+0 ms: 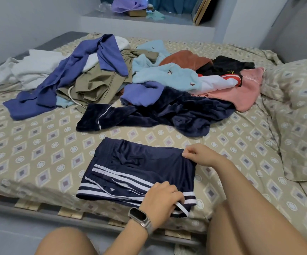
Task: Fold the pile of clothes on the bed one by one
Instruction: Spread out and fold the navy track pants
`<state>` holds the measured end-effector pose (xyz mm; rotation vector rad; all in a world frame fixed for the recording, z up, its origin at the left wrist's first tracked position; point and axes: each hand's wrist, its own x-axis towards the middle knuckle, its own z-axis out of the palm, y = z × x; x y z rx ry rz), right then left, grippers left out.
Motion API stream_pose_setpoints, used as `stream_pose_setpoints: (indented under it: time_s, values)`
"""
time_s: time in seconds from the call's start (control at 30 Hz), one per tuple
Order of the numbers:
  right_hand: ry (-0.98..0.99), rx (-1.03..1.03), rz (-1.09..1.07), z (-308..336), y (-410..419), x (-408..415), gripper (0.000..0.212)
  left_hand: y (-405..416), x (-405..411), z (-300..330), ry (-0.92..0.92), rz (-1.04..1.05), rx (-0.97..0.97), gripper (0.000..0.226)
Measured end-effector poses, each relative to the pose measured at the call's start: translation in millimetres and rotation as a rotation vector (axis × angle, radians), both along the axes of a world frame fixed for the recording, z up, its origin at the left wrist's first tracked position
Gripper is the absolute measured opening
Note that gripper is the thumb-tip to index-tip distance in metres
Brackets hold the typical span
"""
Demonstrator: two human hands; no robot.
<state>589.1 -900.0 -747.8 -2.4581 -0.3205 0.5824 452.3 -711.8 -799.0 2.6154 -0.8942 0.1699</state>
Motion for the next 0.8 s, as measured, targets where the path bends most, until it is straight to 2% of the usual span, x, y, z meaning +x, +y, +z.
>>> stream_pose_setpoints:
  time_s: [0.1,0.2,0.37,0.4,0.43,0.5,0.57,0.6,0.63,0.7,0.8]
  values:
    - [-0.127,0.095,-0.121,-2,7,8,0.03,5,0,-3,0.063,-0.04,-0.121,0.036]
    - [-0.186,0.084,-0.207,-7,10,13,0.024,7,0,-3,0.095,-0.049,-0.185,0.024]
    - [-0.037,0.014,-0.188,-18,6,14,0.029,12,-2,-5,0.189,-0.076,-0.139,0.007]
    - [-0.039,0.046,-0.186,-17,4,14,0.03,12,-4,-1,0.237,-0.036,-0.157,0.01]
    - [-0.056,0.09,-0.203,-14,3,13,0.031,13,-5,5,0.251,0.029,-0.211,0.018]
    - [-0.092,0.177,-0.284,-6,-2,11,0.029,22,0,16,0.129,0.24,-0.291,0.025]
    - [-0.095,0.206,-0.304,-3,-8,8,0.027,43,13,23,-0.074,0.564,-0.229,0.023]
    - [-0.078,0.201,-0.274,-4,-10,6,0.025,57,18,26,-0.102,0.748,-0.171,0.025]
    - [-0.058,0.175,-0.232,-5,-11,4,0.024,71,21,28,-0.054,0.921,-0.118,0.033]
    - [-0.063,0.092,-0.161,-9,-6,0,0.025,99,22,29,0.184,1.177,-0.078,0.056]
    - [-0.19,0.092,-0.1,-17,8,1,0.027,120,16,31,0.387,1.298,-0.062,0.068]
